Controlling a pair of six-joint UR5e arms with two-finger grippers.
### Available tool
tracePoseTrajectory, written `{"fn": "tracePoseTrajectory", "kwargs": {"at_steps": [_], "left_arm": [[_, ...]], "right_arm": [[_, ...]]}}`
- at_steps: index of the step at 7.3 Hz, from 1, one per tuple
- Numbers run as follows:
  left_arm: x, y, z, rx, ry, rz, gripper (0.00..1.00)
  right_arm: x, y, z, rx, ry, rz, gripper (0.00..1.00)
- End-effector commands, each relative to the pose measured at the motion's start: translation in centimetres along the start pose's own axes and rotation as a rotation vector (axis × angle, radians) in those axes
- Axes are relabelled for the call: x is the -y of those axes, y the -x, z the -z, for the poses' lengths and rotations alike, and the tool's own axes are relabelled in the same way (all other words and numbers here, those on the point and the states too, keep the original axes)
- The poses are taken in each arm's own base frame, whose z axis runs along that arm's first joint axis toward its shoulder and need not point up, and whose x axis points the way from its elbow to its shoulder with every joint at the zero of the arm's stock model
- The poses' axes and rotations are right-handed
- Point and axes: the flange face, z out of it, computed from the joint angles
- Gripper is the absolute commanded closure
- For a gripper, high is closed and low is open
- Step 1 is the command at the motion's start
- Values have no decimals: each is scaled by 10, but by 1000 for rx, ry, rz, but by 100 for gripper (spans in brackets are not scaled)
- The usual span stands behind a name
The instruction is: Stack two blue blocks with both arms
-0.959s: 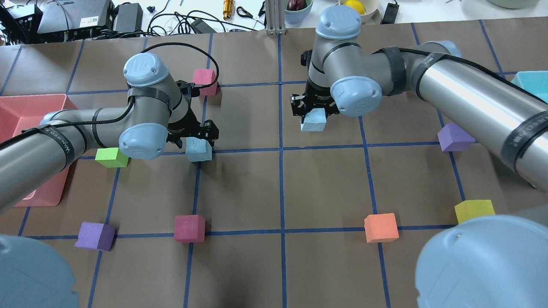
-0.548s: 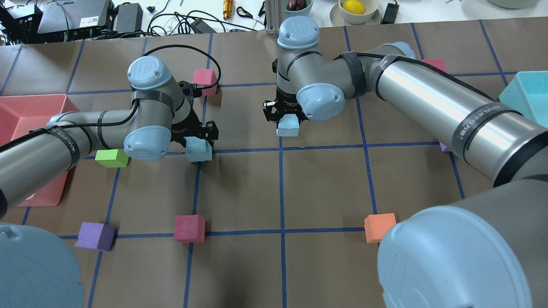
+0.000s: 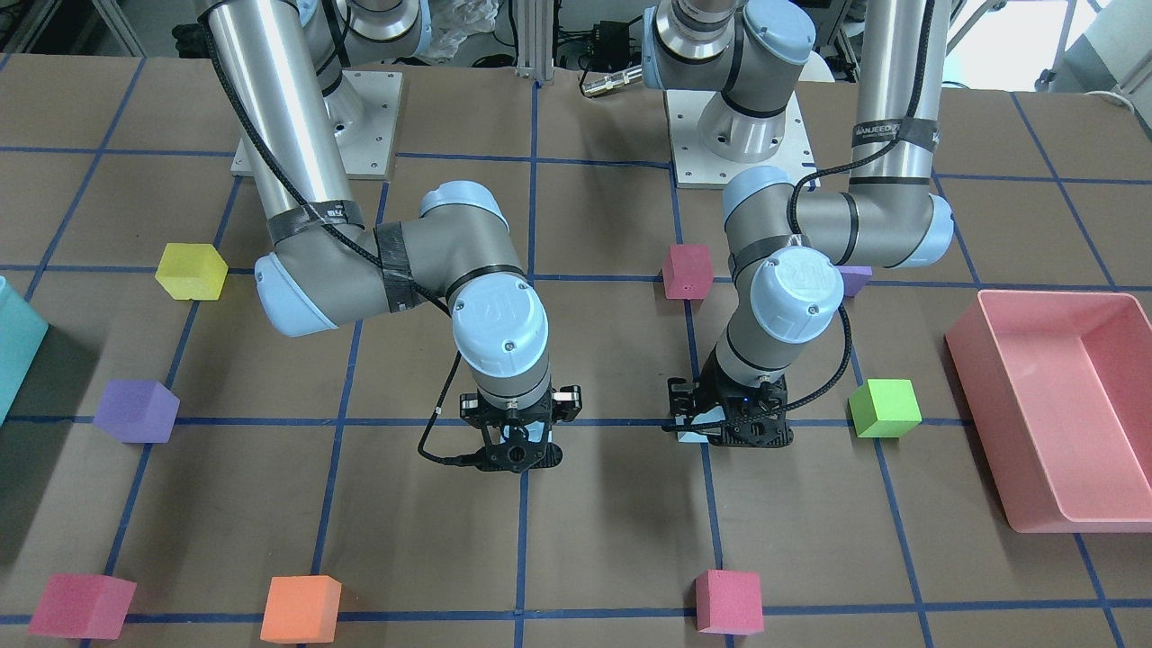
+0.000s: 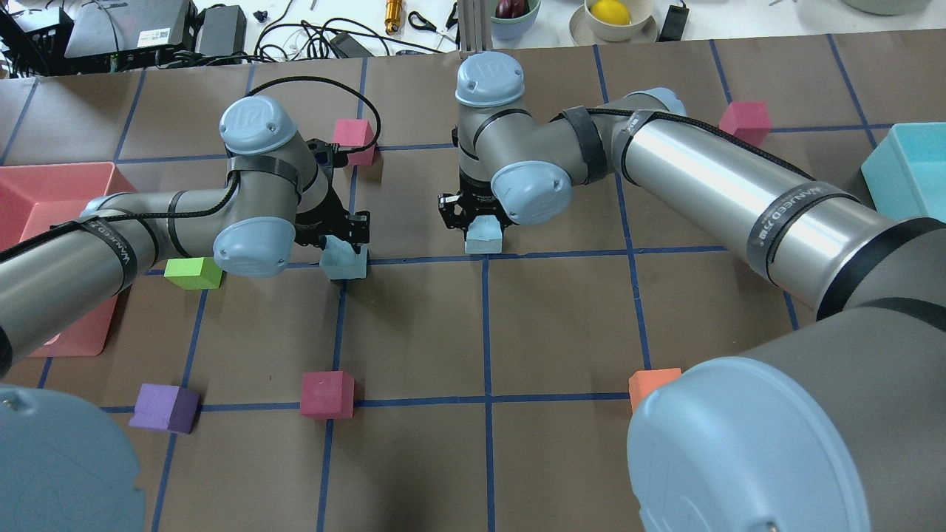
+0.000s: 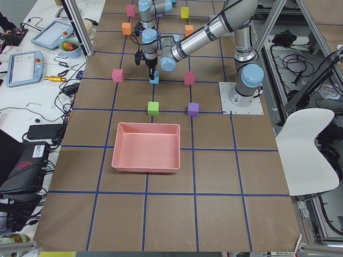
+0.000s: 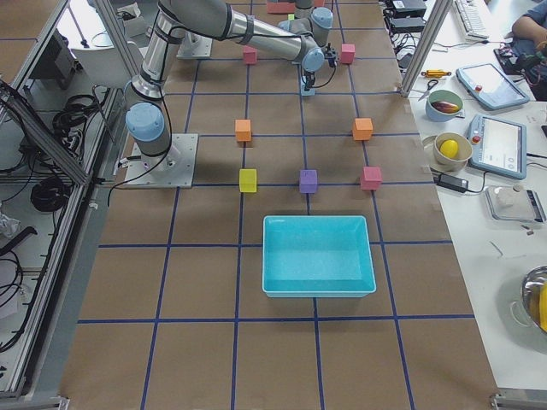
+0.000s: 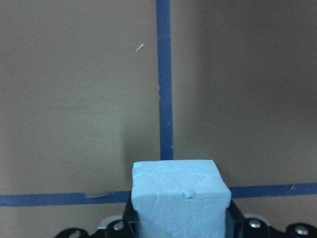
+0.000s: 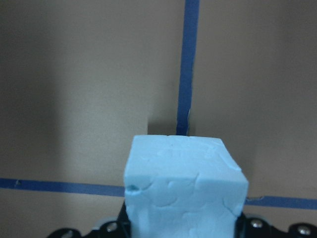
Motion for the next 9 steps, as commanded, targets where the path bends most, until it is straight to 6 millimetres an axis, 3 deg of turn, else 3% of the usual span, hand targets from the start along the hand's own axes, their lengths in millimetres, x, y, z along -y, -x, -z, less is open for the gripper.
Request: {"fn": "tracePoseTrajectory", "kwargs": {"at_steps": [1,2,3,4,6,7,8,9], "left_arm": [[6,2,20,1,-8,4,100],[9,0,29,0,17,2,100],[18,-1,40,-1,26,2,100],[22,-6,47,-1,35,0,100],[35,-12,75,-6,26,4,100],[42,-16,93,-5,48,29,100],[45,-36,108,-4,52,32,100],[41,-72,115,-4,41,55,100]], "right_arm": [[-1,2,-3,-3,1,3,57],[-5,0,-9,-8,13,0,16],[-10,-4,-17,-23,24,-15,0],[-13,-6,-22,-29,41,-22,0],[-9,-13,-5,-21,25,-91,0],[-13,-19,26,-17,20,-100,0],[-6,-44,51,-26,30,-142,0],[-1,-83,98,-3,25,-198,0]]}}
